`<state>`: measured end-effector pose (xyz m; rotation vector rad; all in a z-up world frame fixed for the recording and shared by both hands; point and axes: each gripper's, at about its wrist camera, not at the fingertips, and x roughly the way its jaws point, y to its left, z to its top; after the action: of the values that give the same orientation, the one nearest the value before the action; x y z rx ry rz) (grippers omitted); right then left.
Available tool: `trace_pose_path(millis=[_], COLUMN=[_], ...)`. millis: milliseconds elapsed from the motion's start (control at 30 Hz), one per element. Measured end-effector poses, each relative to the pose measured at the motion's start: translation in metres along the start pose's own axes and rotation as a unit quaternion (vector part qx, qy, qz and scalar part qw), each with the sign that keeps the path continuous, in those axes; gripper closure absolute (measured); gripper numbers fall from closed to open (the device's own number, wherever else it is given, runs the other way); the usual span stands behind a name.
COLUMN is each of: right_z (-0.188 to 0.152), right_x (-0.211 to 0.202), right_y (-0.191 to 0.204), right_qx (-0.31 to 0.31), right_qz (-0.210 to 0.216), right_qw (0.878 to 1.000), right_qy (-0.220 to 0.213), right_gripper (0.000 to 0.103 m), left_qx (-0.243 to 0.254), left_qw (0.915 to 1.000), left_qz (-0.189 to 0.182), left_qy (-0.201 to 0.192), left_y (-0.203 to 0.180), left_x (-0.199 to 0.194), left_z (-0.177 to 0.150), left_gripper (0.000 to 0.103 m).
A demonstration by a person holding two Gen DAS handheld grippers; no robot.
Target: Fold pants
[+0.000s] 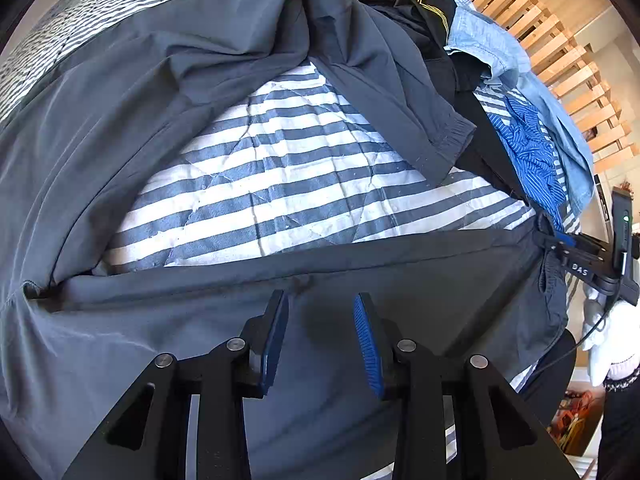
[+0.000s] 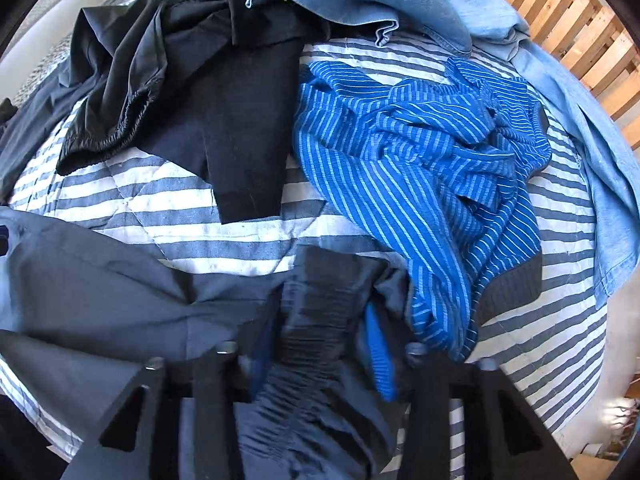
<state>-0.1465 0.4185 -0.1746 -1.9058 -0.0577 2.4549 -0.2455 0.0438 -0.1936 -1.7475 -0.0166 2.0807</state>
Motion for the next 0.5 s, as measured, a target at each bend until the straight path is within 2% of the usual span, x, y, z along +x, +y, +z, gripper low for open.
trace_pose_path(millis=[200, 300, 333, 400, 467, 500], right_z=[-0.020, -0.027, -0.029, -0.025, -0.016, -0.017], right_x=[-0.038, -0.071, -0.085, -0.103, -0.107, -0.106], right_y=[-0.048, -0.066, -0.074, -0.095, -0.114, -0.117], right_qx=[0.032, 0.026, 0.023, 0.020, 0.038, 0.048], right_qz=[0.040, 0.018, 0.015, 0.016, -0.001, -0.024], right_qw=[0.998, 0.995, 0.993, 0.988, 0.988, 0.988], right_qy=[-0.040, -0.095, -0.117, -0.149, -0.152, -0.147], right_gripper=[0.082, 0.084, 0.094, 0.097, 0.097, 0.096], left_qx=[-0.004, -0.009, -0.009, -0.009, -0.013, -0.014], left_qw=[1.0000, 0.9998, 0.9997, 0.9997, 0.9995, 0.9992], left_qz=[-0.007, -0.011, -0.013, -0.009, -0.003, -0.004], left_qy=[-0.006, -0.014, -0.017, -0.022, -0.030, -0.036], left_y=[0.001, 0.001, 0.001, 0.001, 0.004, 0.006], left_x=[0.000, -0.004, -0.005, -0.009, -0.015, -0.021], left_z=[0.001, 0.003, 0.003, 0.003, 0.004, 0.003], left_gripper=[0.066, 0.066, 0.066, 0.066, 0.066, 0.066])
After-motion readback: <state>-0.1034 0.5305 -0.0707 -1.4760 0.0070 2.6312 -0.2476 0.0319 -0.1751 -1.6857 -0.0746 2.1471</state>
